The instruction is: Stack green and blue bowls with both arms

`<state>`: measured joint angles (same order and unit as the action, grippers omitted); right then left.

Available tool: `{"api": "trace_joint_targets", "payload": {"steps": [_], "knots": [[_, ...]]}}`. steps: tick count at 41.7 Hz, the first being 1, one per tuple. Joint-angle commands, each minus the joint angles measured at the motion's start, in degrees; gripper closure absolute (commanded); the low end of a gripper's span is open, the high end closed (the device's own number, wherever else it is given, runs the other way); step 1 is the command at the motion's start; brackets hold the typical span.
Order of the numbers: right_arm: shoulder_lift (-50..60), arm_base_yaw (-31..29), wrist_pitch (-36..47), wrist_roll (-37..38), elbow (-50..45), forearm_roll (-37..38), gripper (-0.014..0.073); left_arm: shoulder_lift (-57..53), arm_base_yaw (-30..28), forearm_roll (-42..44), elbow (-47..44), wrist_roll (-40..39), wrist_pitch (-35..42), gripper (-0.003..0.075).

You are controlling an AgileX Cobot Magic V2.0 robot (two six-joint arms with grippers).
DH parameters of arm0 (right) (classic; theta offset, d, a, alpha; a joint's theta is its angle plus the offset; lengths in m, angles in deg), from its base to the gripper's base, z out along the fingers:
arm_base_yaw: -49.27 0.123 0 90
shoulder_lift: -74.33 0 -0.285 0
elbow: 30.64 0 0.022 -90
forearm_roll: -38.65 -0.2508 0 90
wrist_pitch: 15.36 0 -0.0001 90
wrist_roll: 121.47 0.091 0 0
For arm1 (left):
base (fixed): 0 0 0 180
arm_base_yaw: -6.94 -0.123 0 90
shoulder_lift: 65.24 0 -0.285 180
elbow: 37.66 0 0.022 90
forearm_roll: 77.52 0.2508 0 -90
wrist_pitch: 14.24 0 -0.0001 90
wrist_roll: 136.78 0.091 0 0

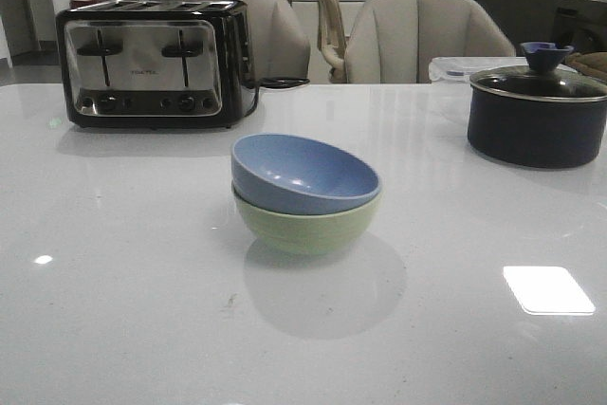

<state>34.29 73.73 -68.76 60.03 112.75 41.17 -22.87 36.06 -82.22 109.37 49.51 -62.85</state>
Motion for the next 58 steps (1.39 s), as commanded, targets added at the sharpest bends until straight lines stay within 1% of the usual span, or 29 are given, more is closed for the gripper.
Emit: {"api": "trace_joint_targets", "payload": {"steps": [1,3,5,8,13,16,17,19,20,23,52,54,58], "knots": [[2.40,-0.22,5.46,0.18,0.31,0.80,0.0142,0.02,0.35,-0.21,1.49,-0.20,3.62,0.0210],[2.91,-0.22,5.46,0.18,0.19,0.80,0.0183,0.02,0.35,-0.21,1.49,-0.20,3.62,0.0219],[3.06,-0.22,5.33,0.18,0.14,0.80,0.0247,0.02,0.35,-0.21,1.49,-0.20,3.62,0.0249],[2.94,-0.22,5.26,0.18,0.08,0.80,0.0347,0.02,0.35,-0.21,1.49,-0.31,3.62,0.0320],[2.94,-0.22,5.26,0.18,0.08,0.80,0.0500,0.02,0.35,-0.21,1.49,-0.54,3.62,0.0475],[2.94,-0.22,5.26,0.18,0.08,0.80,0.0564,0.02,0.35,-0.18,1.49,-0.76,3.62,0.0560],[2.94,-0.22,5.26,0.18,0.08,0.80,0.0559,0.02,0.35,-0.07,1.49,-1.05,3.62,0.0590],[2.94,-0.22,5.26,0.18,0.08,0.80,0.0557,0.02,0.35,1.31,1.49,-3.21,3.73,0.0626],[2.94,-0.22,5.26,0.18,0.08,0.80,0.0559,0.02,0.35,2.22,1.49,-5.02,3.73,0.0616],[2.94,-0.22,5.26,0.18,0.08,0.80,0.0559,0.02,0.35,5.54,1.49,-8.37,3.62,0.0619],[2.94,-0.22,4.80,0.18,0.08,0.80,0.0559,-0.60,0.35,6.16,1.21,-8.50,4.01,0.0619],[2.94,-0.22,4.80,0.18,0.08,0.80,0.0559,-1.50,-0.52,7.03,0.96,-7.80,4.02,0.0619],[2.94,-0.22,4.80,0.18,0.08,0.80,0.0559,-4.19,-5.05,7.04,-1.44,-7.52,5.82,0.0619]]}}
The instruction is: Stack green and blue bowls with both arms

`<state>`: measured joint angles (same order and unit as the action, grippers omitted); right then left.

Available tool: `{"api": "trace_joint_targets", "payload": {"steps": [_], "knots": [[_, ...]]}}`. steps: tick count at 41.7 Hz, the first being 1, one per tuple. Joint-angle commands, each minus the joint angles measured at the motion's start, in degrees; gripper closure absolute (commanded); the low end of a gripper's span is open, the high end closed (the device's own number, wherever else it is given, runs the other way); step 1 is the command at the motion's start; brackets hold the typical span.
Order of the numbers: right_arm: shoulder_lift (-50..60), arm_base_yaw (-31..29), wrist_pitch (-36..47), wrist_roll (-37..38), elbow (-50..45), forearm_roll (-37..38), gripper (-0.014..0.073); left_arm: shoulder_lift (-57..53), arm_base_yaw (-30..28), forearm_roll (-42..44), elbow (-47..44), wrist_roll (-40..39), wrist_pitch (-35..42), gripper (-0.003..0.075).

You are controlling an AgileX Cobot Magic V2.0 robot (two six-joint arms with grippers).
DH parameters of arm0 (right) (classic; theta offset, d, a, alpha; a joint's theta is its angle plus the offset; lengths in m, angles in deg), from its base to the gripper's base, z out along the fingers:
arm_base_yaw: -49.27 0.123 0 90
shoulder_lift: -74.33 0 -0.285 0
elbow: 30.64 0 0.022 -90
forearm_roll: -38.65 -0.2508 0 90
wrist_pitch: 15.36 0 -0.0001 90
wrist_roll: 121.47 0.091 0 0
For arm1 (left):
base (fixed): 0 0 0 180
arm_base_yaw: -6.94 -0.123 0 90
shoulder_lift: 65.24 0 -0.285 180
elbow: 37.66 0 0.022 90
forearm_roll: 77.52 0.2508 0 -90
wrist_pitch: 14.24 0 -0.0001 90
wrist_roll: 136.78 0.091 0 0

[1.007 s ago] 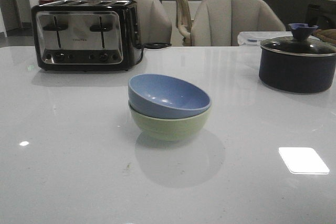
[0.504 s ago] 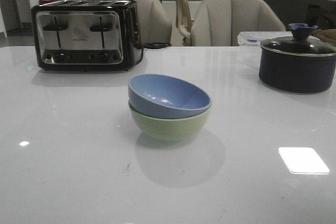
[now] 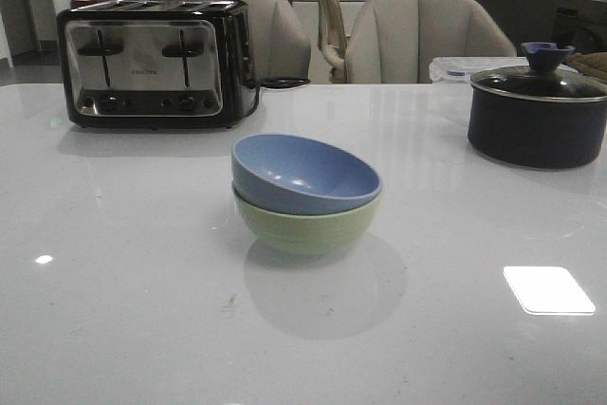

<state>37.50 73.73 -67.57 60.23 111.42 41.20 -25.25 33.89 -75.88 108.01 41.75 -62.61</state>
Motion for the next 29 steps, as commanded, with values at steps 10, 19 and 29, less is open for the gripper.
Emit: {"api": "trace_joint_targets", "payload": {"steps": [10,19,29], "knots": [[-0.27,-0.22,3.61,-0.02,1.41,0.77,0.0559,-14.31,-15.73,-1.12,-17.24,4.73,26.26,0.0618],[-0.27,-0.22,3.61,-0.02,1.41,0.77,0.0559,-27.98,-23.81,-2.10,-34.03,4.73,40.82,0.0618],[-0.27,-0.22,3.41,-0.02,1.41,0.77,0.0559,-33.56,-27.73,-5.18,-44.29,4.73,51.58,0.0618]]}}
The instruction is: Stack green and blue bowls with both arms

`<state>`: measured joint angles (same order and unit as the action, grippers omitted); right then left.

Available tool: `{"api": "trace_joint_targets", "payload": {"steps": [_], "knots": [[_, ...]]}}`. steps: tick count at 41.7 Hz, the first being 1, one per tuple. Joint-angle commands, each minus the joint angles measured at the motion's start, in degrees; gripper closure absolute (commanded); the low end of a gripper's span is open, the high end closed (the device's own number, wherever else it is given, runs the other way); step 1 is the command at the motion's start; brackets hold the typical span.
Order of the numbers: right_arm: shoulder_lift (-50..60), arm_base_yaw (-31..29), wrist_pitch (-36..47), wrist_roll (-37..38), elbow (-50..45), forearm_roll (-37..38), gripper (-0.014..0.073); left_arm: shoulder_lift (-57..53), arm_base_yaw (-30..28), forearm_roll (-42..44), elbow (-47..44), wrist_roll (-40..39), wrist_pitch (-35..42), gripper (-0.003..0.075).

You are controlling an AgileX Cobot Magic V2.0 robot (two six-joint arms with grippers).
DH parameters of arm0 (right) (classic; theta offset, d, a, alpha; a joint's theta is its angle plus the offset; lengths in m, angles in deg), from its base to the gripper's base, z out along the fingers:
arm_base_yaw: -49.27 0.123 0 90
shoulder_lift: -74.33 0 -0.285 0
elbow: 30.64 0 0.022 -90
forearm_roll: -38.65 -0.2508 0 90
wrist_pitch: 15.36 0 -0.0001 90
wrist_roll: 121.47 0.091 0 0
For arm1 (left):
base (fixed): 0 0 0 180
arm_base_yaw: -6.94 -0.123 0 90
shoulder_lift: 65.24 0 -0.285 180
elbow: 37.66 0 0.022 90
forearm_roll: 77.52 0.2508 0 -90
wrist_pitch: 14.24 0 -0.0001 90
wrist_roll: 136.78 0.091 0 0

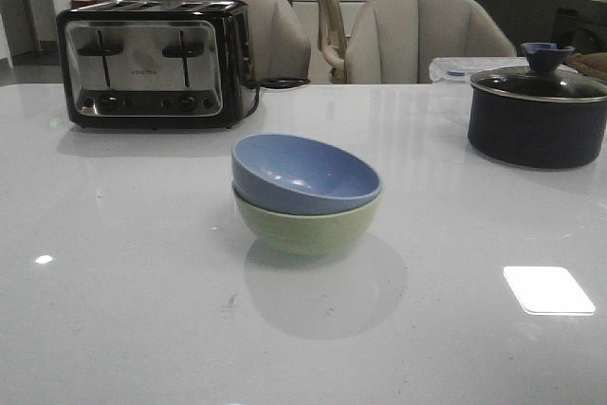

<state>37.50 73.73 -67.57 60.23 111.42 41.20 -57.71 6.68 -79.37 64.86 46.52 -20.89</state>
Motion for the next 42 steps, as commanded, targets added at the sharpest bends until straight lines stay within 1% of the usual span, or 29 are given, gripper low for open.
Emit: {"api": "trace_joint_targets", "payload": {"steps": [1,42], "knots": [[-0.27,-0.22,3.41,-0.02,1.41,0.77,0.0559,-1.34,-0.53,-1.68,-1.28,-0.04,9.74,0.0618],[-0.27,-0.22,3.27,-0.02,1.41,0.77,0.0559,-1.24,-0.29,-1.68,-1.15,-0.04,9.59,0.0618]]}}
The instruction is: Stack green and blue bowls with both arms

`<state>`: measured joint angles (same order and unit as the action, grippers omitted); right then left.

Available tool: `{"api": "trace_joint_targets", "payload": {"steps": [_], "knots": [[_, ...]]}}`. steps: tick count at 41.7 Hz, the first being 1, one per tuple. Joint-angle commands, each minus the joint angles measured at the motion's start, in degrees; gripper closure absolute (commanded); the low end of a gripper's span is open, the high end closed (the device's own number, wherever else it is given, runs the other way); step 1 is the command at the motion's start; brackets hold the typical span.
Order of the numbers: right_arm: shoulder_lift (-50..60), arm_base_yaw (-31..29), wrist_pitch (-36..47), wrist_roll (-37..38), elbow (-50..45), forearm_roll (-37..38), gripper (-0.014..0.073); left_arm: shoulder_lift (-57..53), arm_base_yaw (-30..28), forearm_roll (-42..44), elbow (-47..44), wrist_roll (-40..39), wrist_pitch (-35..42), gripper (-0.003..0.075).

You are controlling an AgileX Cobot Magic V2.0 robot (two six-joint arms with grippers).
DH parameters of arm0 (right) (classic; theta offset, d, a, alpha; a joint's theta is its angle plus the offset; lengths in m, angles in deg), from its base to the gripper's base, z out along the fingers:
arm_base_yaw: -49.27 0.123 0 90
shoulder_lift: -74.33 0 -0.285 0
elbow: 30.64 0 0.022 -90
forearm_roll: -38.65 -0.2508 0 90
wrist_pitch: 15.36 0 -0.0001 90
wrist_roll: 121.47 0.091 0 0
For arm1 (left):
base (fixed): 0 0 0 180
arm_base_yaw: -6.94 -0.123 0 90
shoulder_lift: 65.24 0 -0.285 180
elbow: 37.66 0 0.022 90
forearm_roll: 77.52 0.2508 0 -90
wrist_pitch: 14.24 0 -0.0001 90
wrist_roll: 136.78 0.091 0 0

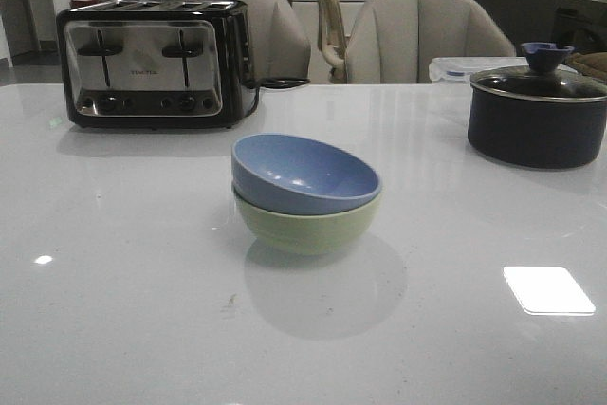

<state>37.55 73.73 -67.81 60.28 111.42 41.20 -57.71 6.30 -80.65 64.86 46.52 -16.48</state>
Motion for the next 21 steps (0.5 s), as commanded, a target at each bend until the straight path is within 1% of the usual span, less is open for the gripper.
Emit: {"api": "trace_joint_targets", "payload": {"steps": [1,6,9,12,16,21], "knots": [[-0.32,-0.22,3.52,-0.07,1.41,0.77,0.0559,-1.24,0.08,-0.40,-1.15,-0.04,5.18,0.0618],[0.00,-0.22,3.72,-0.07,0.98,0.77,0.0559,-1.24,0.08,-0.40,-1.15,-0.04,5.18,0.0618],[1.73,-1.53,5.38,-0.39,-0.95,1.04,0.0559,-1.24,0.08,-0.40,-1.15,-0.04,5.18,0.0618],[4.55,-4.73,10.36,-0.53,-4.61,1.68,0.0559,-1.16,0.08,-0.40,-1.15,-0.04,5.18,0.0618],[10.43,-11.05,19.87,-0.53,-11.84,1.81,0.0559,-1.16,0.08,-0.40,-1.15,-0.04,5.18,0.0618],[18.51,-17.32,30.24,-0.53,-20.81,1.81,0.0559,-1.16,0.08,-0.40,-1.15,-0.04,5.18,0.0618]]}}
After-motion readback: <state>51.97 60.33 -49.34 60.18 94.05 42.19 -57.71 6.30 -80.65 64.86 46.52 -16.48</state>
